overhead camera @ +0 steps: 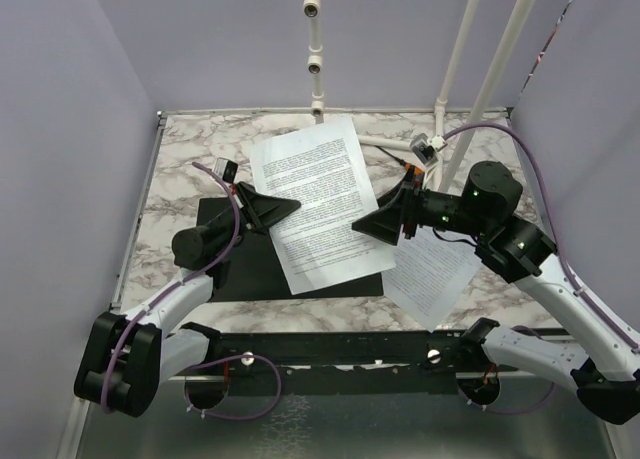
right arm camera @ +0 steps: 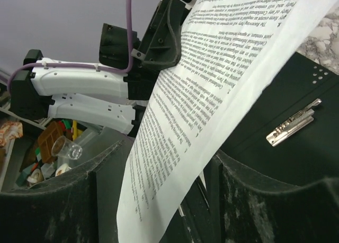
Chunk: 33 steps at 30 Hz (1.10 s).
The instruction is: Put the files into the folder
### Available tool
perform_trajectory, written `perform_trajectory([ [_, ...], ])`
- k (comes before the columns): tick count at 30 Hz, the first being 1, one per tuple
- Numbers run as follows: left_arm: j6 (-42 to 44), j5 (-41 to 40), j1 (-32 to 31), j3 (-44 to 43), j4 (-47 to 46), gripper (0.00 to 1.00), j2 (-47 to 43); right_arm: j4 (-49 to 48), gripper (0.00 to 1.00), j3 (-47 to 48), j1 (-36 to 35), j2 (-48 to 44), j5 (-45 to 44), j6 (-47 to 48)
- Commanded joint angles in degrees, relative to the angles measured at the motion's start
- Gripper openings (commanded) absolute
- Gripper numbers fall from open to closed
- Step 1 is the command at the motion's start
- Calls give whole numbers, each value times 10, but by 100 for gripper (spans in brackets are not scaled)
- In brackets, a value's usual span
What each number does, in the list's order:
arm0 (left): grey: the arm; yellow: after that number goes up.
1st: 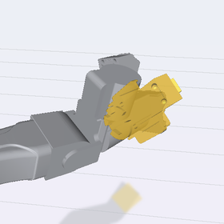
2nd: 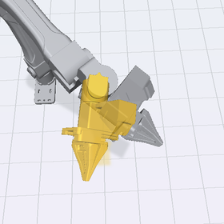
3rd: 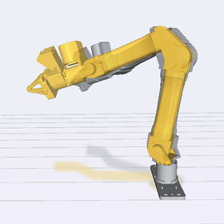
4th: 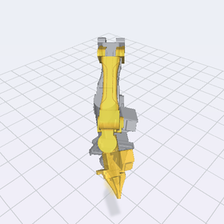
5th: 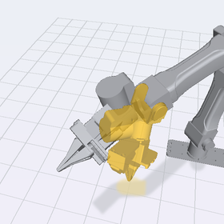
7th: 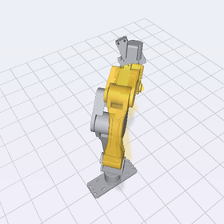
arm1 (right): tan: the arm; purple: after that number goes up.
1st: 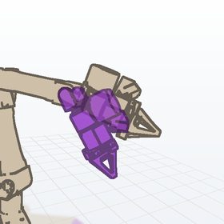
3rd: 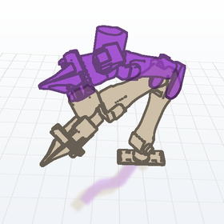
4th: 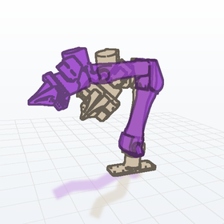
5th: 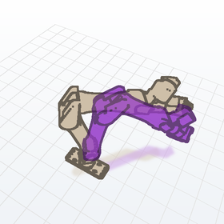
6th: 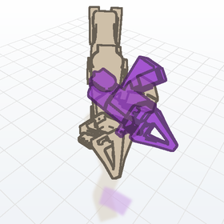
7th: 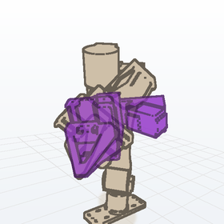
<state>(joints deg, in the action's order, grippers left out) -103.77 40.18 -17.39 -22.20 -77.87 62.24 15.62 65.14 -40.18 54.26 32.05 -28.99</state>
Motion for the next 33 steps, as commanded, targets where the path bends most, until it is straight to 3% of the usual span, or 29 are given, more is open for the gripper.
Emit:
perform_trajectory([
  [1, 35, 59, -5, -22, -7, 0, -11, -21, 63, -15, -4, 13, 11, -4],
  [14, 84, 132, -6, -20, -5, 0, -18, -93, 63, -59, -3, 1, 40, -38],
  [21, 121, 149, -6, -8, 13, 0, -13, -106, 55, -65, -3, 11, 51, -49],
  [28, 147, 150, -6, -8, 28, 0, -5, -138, 27, -96, -3, 6, 66, -71],
  [31, 148, 151, -6, -16, 33, 0, -10, -141, 2, -102, -4, 7, 66, -72],
  [33, 149, 152, -5, -20, 37, 0, -14, -134, 1, -103, -3, 8, 59, -66],
])
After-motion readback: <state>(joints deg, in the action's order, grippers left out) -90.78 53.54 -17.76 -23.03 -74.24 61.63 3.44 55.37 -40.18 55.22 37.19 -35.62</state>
